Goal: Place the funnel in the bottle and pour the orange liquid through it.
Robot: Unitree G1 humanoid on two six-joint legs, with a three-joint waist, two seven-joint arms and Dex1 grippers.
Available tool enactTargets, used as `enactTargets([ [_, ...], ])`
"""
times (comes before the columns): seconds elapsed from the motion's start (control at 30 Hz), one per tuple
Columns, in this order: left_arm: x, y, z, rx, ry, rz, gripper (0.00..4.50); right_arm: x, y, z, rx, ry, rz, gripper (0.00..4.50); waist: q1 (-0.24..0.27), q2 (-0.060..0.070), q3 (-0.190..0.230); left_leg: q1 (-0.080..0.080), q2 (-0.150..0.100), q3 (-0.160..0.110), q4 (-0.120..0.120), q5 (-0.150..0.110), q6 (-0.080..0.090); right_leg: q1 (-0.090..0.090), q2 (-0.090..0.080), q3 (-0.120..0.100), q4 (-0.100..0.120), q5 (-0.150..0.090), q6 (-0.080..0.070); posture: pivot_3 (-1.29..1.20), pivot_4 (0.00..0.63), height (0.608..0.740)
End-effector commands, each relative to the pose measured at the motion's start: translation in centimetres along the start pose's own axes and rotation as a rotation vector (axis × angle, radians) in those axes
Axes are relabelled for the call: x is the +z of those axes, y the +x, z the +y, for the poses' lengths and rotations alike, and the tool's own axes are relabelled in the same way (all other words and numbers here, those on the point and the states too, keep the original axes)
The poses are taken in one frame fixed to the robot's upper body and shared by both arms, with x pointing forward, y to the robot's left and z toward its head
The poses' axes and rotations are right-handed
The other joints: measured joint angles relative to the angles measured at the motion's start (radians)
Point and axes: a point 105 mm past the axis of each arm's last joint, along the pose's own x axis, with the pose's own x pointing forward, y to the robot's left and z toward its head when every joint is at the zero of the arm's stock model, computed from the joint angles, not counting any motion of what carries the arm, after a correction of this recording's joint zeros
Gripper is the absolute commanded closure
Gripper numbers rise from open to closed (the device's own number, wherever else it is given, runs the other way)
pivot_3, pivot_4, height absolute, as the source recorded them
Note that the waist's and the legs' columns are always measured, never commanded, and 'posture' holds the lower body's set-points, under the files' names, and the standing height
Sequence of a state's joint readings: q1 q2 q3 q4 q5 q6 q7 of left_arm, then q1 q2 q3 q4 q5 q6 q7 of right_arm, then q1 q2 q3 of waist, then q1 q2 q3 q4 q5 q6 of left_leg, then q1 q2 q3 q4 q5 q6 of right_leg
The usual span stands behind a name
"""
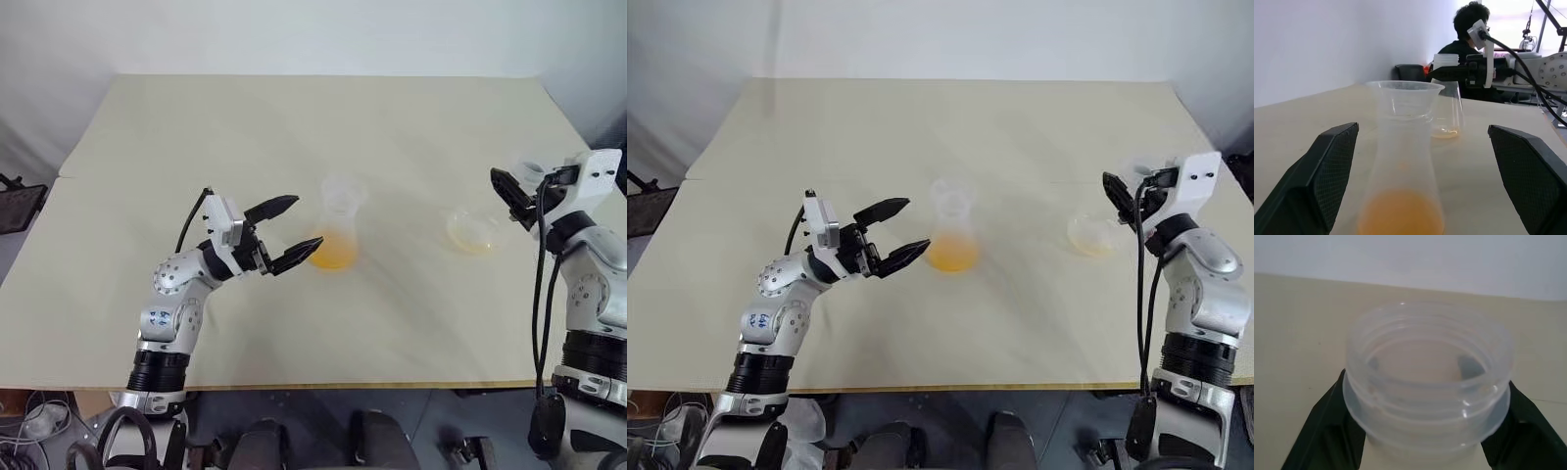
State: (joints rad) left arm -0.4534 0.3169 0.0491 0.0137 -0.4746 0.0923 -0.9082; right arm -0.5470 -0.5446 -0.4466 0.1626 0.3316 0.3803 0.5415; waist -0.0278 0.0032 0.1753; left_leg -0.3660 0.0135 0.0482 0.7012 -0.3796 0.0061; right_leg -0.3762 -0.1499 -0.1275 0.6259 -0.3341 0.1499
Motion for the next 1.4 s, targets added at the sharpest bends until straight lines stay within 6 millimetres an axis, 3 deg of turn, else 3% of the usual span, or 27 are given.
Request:
enactTargets([
  [0.03, 0.9, -0.1, 0.0, -0.007, 0.020, -0.025, 0.00, 0.8, 0.1, 0.3, 0.027, -0.016, -0.034, 1.30, 0.000, 0.000, 0.000, 0.000, 0.000, 0.000, 0.000, 0.000, 0.000, 0.000, 0.000, 0.000, 0.000, 0.000, 0.000, 0.00, 0.150, 0.740],
  [0.17, 0.8, -0.4, 0.0, 0.000, 0.023, -0.022, 0.00, 0.9, -0.3, 1.0, 0.079, -0.026, -0.034, 0.12, 0.001, 0.000, 0.000, 0.000, 0.000, -0.001, 0.000, 0.000, 0.000, 0.000, 0.000, 0.000, 0.000, 0.000, 0.000, 0.00, 0.150, 0.740],
  [0.2, 0.8, -0.5, 0.0, 0.003, 0.023, -0.019, 0.00, 1.2, -0.4, 1.1, 0.084, -0.039, -0.049, 0.05, 0.001, 0.000, 0.000, 0.000, 0.000, -0.001, 0.000, 0.000, 0.000, 0.000, 0.000, -0.001, 0.000, 0.000, 0.000, 0.00, 0.150, 0.740],
  [0.4, 0.7, -2.0, 0.5, 0.017, 0.028, 0.027, 0.00, 6.3, -2.7, 0.9, 0.113, -0.093, -0.248, 0.05, 0.003, 0.000, 0.000, -0.001, 0.000, -0.002, 0.000, 0.000, 0.000, 0.000, 0.000, -0.001, 0.000, 0.000, 0.000, 0.00, 0.150, 0.740],
  [0.5, 0.8, -2.3, 0.8, 0.010, 0.028, 0.039, 0.00, 7.1, -3.1, 0.8, 0.137, -0.070, -0.268, 0.05, 0.004, 0.000, 0.000, -0.001, 0.000, -0.004, 0.000, 0.000, 0.000, 0.000, 0.000, -0.001, 0.000, 0.000, 0.000, 0.00, 0.150, 0.740],
  [0.63, 1.2, -2.3, 1.3, 0.003, 0.029, 0.042, 0.00, 9.9, -3.8, 0.3, 0.146, -0.039, -0.382, 0.05, 0.003, 0.000, 0.000, -0.001, 0.000, -0.004, 0.000, 0.000, 0.000, 0.001, 0.000, -0.001, 0.000, 0.000, 0.000, 0.00, 0.150, 0.740],
  [0.77, 1.3, -2.8, 1.4, -0.021, 0.030, 0.076, 0.00, 11.1, -4.2, 3.4, 0.347, -0.080, -0.378, 0.05, 0.003, 0.000, 0.000, -0.001, 0.000, -0.004, 0.000, 0.000, 0.000, 0.000, 0.000, -0.001, 0.000, 0.000, 0.000, 0.00, 0.150, 0.740],
  [0.9, 1.2, -4.0, 2.1, -0.013, 0.047, 0.145, 0.00, 9.7, -4.9, 6.6, 0.523, -0.174, -0.270, 0.05, 0.003, 0.000, 0.000, -0.001, 0.000, -0.004, 0.000, 0.000, 0.000, 0.001, 0.000, -0.002, 0.000, 0.000, 0.000, 0.00, 0.150, 0.740],
  [1.03, 0.7, -6.2, 1.8, -0.045, 0.062, 0.254, 0.00, 6.2, -7.5, 9.3, 0.728, -0.242, -0.191, 0.05, 0.004, 0.000, 0.000, -0.001, 0.000, -0.004, 0.000, 0.000, 0.000, 0.001, 0.000, -0.003, 0.000, 0.000, 0.000, 0.00, 0.150, 0.740],
  [1.23, 0.5, -8.1, 1.2, -0.040, 0.089, 0.305, 0.00, 2.0, -10.6, 10.4, 0.868, -0.126, -0.042, 0.05, 0.027, 0.000, 0.000, -0.001, -0.001, -0.006, 0.000, 0.000, 0.000, 0.001, -0.001, -0.002, -0.001, 0.000, 0.000, 0.00, 0.150, 0.740],
  [1.33, 0.0, -9.3, 0.9, -0.009, 0.110, 0.335, 0.00, -2.8, -13.3, 9.9, 0.964, -0.269, 0.124, 0.05, 0.038, 0.000, 0.000, -0.001, -0.001, -0.005, 0.001, 0.000, 0.000, 0.002, -0.001, -0.003, -0.001, 0.000, 0.000, 0.00, 0.150, 0.740],
  [1.4, 0.2, -9.6, 0.6, 0.003, 0.105, 0.327, 0.00, -3.2, -13.5, 9.0, 0.913, -0.242, 0.116, 0.05, 0.040, -0.001, 0.000, -0.001, -0.001, -0.004, 0.001, 0.000, 0.000, 0.003, 0.000, -0.003, -0.002, 0.000, 0.000, 0.00, 0.150, 0.740],
])
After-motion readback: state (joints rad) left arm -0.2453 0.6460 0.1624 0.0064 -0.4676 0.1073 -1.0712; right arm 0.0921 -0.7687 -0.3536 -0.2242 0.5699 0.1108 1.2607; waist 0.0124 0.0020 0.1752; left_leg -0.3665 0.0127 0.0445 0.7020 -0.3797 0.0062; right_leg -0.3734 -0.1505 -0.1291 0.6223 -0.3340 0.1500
